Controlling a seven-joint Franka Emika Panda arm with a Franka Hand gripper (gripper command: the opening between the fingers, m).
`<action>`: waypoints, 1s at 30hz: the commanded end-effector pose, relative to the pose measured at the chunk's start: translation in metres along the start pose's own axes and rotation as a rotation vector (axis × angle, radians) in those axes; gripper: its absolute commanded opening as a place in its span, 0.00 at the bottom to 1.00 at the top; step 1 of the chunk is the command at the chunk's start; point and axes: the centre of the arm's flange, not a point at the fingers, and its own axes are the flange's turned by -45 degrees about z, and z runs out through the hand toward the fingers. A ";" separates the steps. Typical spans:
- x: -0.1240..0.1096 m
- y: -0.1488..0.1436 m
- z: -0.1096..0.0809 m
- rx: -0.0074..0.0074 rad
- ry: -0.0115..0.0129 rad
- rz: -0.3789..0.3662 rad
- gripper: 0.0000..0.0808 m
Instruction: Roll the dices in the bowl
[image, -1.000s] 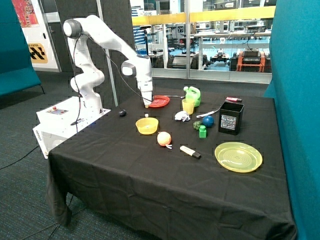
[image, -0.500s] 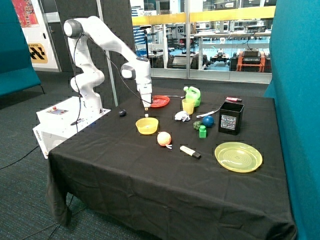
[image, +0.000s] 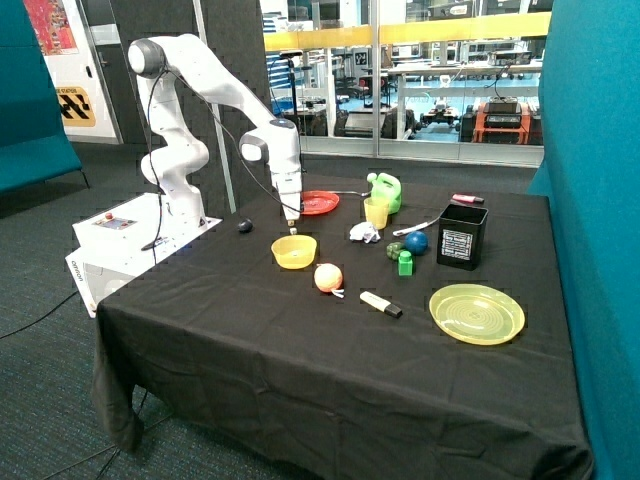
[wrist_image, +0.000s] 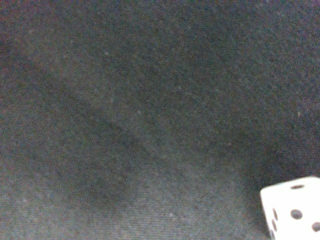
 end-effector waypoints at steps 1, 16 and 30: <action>0.001 0.006 0.005 0.0016 -0.0014 -0.005 0.68; 0.008 0.009 0.025 0.0015 -0.0015 0.043 0.60; 0.011 0.002 0.036 0.0015 -0.0015 0.053 0.54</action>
